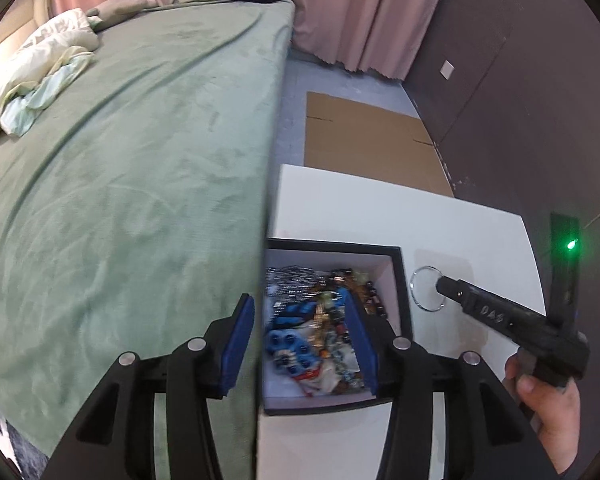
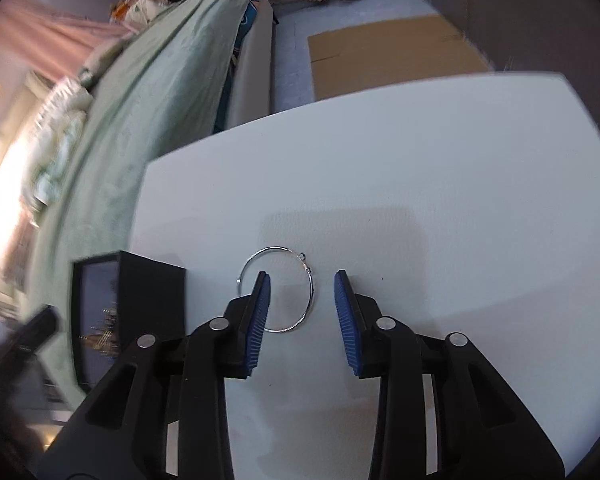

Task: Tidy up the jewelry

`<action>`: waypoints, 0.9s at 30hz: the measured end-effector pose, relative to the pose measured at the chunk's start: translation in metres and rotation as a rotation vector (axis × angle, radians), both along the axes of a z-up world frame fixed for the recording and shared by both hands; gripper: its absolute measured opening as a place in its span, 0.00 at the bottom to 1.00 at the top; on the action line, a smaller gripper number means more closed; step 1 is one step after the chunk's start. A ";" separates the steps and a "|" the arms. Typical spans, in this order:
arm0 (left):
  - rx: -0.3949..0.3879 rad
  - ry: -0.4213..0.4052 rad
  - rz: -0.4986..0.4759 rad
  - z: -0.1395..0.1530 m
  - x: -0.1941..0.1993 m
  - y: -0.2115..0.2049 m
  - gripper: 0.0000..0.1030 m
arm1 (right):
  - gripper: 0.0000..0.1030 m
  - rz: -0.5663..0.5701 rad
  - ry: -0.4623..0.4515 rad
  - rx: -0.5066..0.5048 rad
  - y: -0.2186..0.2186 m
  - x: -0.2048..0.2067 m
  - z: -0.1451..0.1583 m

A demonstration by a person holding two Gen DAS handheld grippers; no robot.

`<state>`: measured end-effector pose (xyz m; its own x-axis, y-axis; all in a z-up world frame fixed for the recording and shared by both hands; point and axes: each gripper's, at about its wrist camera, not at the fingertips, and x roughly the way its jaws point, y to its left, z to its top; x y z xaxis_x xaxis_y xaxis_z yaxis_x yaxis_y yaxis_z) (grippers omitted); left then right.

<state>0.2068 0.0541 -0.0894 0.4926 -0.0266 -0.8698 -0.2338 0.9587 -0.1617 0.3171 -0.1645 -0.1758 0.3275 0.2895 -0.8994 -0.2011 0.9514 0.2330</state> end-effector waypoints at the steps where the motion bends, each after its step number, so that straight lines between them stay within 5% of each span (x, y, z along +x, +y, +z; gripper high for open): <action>1: 0.002 -0.006 0.007 0.003 -0.003 0.004 0.48 | 0.18 -0.003 -0.026 -0.059 0.006 -0.004 0.000; 3: 0.007 -0.018 0.019 0.008 -0.009 0.010 0.51 | 0.05 -0.003 -0.079 -0.157 0.016 -0.010 -0.001; 7: 0.015 -0.031 0.036 0.017 -0.022 0.020 0.54 | 0.04 0.015 -0.115 -0.201 0.022 -0.016 -0.001; 15: 0.017 -0.041 0.062 0.024 -0.042 0.034 0.55 | 0.03 0.029 -0.047 0.132 0.002 -0.015 0.025; 27: 0.010 -0.049 0.072 0.023 -0.053 0.042 0.55 | 0.03 0.059 -0.127 0.353 0.012 -0.029 0.068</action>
<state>0.1543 0.0956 -0.0661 0.5347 0.0191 -0.8448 -0.2939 0.9415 -0.1648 0.2877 -0.1529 -0.1081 0.4033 0.5962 -0.6942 -0.3017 0.8028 0.5143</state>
